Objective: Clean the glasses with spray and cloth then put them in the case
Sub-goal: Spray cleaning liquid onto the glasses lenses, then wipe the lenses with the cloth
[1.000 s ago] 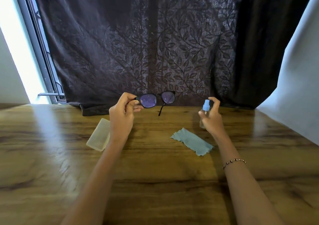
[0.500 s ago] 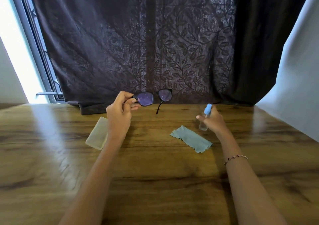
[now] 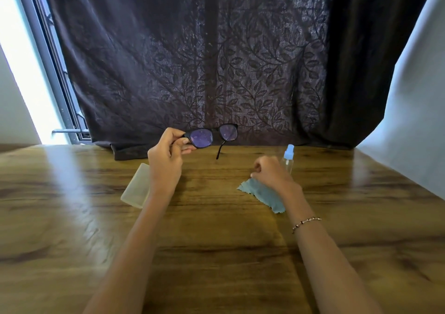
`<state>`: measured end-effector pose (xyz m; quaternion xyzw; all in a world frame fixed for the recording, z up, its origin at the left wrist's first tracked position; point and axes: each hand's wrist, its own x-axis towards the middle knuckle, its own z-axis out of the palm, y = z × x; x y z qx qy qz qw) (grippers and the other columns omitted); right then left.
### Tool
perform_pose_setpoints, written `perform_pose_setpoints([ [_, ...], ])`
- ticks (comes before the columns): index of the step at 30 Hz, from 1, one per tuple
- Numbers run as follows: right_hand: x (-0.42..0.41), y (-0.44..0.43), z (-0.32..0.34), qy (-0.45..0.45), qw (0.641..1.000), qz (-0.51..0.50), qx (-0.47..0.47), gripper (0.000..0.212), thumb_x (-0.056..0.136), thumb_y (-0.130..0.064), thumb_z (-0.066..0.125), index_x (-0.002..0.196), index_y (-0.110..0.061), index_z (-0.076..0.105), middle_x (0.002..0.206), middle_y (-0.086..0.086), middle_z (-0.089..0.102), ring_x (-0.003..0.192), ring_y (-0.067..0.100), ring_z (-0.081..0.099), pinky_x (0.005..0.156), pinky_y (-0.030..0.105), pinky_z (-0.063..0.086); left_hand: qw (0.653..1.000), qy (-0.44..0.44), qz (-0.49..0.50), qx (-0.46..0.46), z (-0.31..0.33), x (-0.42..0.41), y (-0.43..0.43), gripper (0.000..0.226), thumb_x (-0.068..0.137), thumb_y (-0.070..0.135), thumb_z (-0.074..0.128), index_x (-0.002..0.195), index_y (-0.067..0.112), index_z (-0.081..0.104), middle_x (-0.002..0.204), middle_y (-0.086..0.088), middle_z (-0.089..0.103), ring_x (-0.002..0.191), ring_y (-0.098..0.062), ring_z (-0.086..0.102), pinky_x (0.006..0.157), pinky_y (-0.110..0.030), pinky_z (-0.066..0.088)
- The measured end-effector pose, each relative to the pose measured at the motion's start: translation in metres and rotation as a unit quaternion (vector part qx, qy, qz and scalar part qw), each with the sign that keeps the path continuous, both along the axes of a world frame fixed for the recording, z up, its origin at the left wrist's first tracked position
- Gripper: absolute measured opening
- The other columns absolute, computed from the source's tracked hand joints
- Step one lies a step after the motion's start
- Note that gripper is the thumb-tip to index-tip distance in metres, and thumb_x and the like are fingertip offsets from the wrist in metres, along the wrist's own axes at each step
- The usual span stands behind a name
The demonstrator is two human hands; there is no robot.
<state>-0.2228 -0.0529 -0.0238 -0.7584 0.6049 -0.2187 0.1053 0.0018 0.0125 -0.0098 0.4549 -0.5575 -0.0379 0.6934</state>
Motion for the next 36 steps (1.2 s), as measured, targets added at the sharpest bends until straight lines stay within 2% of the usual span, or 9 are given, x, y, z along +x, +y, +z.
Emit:
perform_pose_setpoints([
  [5,0.007,0.002,-0.012,0.063,0.997,-0.043,0.018,0.011,0.092,-0.017,0.061,0.091,-0.008,0.054,0.092,0.005,0.051,0.089,0.020,0.050,0.076,0.029,0.040,1.000,0.009,-0.002,0.002,0.000,0.001,-0.001,0.015,0.097,0.000,0.047,0.093,0.012,0.056,0.081,0.004,0.066,0.075,-0.005,0.071,0.071,-0.020,0.057],
  [12,0.011,-0.003,-0.014,0.054,0.995,-0.069,0.056,0.020,0.088,-0.016,0.066,0.106,-0.007,0.061,0.110,0.008,0.063,0.105,0.025,0.056,0.095,0.037,0.047,1.000,0.005,-0.004,0.005,-0.001,0.000,-0.002,0.015,0.096,0.000,0.048,0.093,0.012,0.055,0.081,0.001,0.066,0.075,-0.007,0.071,0.071,-0.021,0.057],
  [15,0.014,-0.001,-0.012,0.016,0.997,-0.047,0.065,0.016,0.095,-0.018,0.055,0.108,-0.010,0.056,0.108,0.005,0.060,0.104,0.023,0.055,0.088,0.034,0.047,1.000,0.008,-0.003,0.004,0.000,0.000,-0.002,0.015,0.096,0.000,0.048,0.093,0.013,0.055,0.080,0.005,0.066,0.074,-0.004,0.071,0.070,-0.019,0.057],
  [18,0.014,-0.003,-0.002,-0.112,0.990,-0.036,0.079,0.011,0.093,-0.019,0.059,0.103,-0.017,0.055,0.106,0.003,0.061,0.098,0.018,0.057,0.077,0.028,0.045,1.000,0.005,0.002,0.006,0.001,-0.001,-0.001,0.016,0.096,0.000,0.047,0.093,0.013,0.055,0.080,0.005,0.065,0.074,-0.003,0.070,0.069,-0.016,0.056],
  [22,0.016,0.007,0.024,-0.373,0.921,-0.015,0.107,0.023,0.074,-0.010,0.080,0.091,-0.021,0.067,0.099,0.001,0.069,0.095,0.017,0.064,0.083,0.030,0.054,1.000,-0.002,0.014,0.010,0.003,-0.002,0.000,0.016,0.097,0.000,0.046,0.093,0.013,0.054,0.080,0.009,0.064,0.072,0.000,0.070,0.067,-0.014,0.054],
  [26,0.034,0.032,0.051,-0.529,0.847,-0.006,-0.045,0.014,0.077,-0.011,0.077,0.089,-0.016,0.072,0.086,-0.002,0.071,0.081,0.008,0.066,0.067,0.018,0.052,0.999,-0.020,0.024,0.017,0.004,-0.004,0.000,0.016,0.096,0.000,0.047,0.091,0.013,0.054,0.078,0.010,0.064,0.069,-0.002,0.069,0.065,-0.015,0.055],
  [30,0.059,0.054,0.061,-0.470,0.851,0.026,-0.233,0.007,0.082,-0.011,0.072,0.087,-0.015,0.072,0.077,-0.007,0.068,0.067,-0.006,0.061,0.060,0.009,0.046,0.999,-0.041,0.022,0.018,0.004,-0.010,0.001,0.017,0.095,0.001,0.049,0.089,0.016,0.054,0.076,0.011,0.065,0.069,-0.004,0.070,0.063,-0.014,0.054],
  [33,0.074,0.055,0.052,-0.325,0.879,0.088,-0.339,0.009,0.082,-0.004,0.068,0.086,-0.012,0.071,0.081,-0.006,0.068,0.075,0.002,0.062,0.068,0.018,0.051,0.997,-0.071,0.019,0.016,0.004,-0.015,0.001,0.014,0.095,0.003,0.051,0.089,0.015,0.055,0.075,0.011,0.066,0.068,-0.001,0.069,0.062,-0.014,0.053],
  [36,0.083,0.053,0.041,-0.254,0.889,0.107,-0.365,0.012,0.085,-0.005,0.065,0.092,-0.011,0.071,0.086,-0.004,0.070,0.083,0.009,0.063,0.076,0.028,0.051,0.996,-0.082,0.029,0.022,0.003,-0.016,0.000,0.011,0.095,0.004,0.052,0.092,0.013,0.057,0.078,0.007,0.068,0.071,-0.001,0.069,0.064,-0.017,0.055],
])
